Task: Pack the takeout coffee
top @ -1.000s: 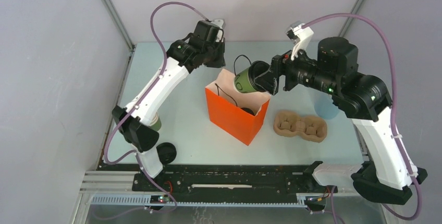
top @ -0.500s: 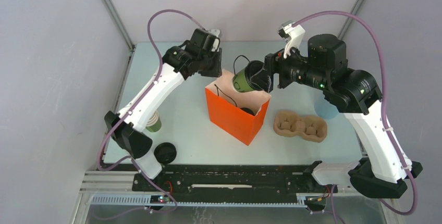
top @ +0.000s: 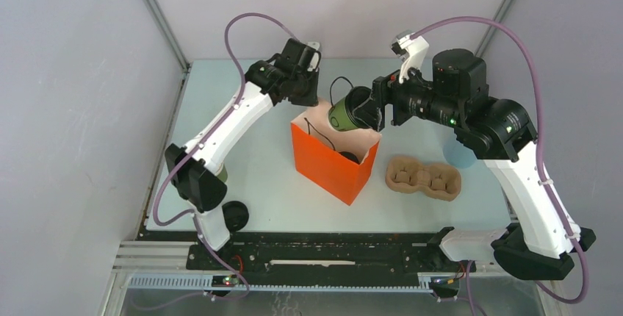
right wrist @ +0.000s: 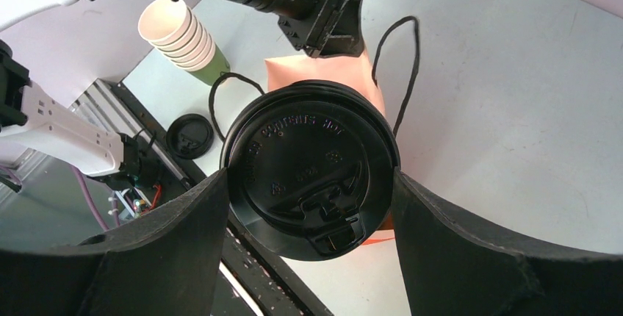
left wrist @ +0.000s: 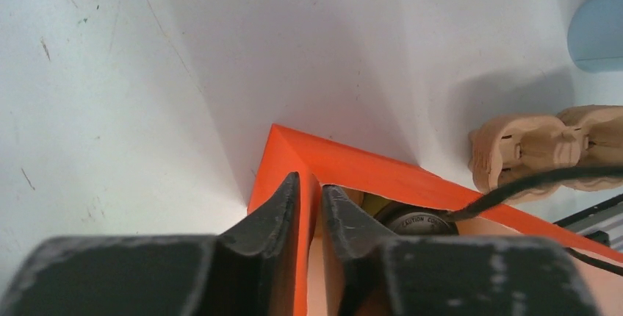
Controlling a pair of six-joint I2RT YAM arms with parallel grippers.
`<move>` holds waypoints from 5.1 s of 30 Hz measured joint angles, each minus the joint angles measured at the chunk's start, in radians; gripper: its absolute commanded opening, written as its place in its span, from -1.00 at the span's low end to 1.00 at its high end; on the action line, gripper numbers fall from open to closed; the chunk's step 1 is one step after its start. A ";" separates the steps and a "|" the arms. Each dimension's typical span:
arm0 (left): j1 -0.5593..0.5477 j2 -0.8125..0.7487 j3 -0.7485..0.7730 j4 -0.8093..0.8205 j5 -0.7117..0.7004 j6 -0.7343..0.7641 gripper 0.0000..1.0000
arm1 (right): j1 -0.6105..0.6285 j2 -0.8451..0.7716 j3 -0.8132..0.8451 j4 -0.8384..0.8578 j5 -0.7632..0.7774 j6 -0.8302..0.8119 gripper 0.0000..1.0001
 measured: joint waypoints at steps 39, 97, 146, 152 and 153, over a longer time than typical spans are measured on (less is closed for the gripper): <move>-0.002 -0.590 -0.759 0.584 0.065 -0.064 -1.00 | 0.462 0.240 -0.081 0.014 0.373 -0.189 -0.21; -0.046 -0.998 -1.207 0.838 -0.034 -0.155 -0.99 | 0.598 0.408 -0.272 0.230 0.602 -0.314 -0.24; -0.053 -0.985 -1.141 0.716 -0.116 -0.116 -0.99 | 0.560 0.370 -0.412 0.285 0.402 -0.578 -0.24; -0.053 -0.978 -1.129 0.696 -0.126 -0.116 -1.00 | 0.553 0.359 -0.419 0.315 0.414 -0.578 -0.27; -0.053 -0.977 -1.126 0.694 -0.126 -0.116 -0.99 | 0.554 0.354 -0.419 0.318 0.425 -0.576 -0.27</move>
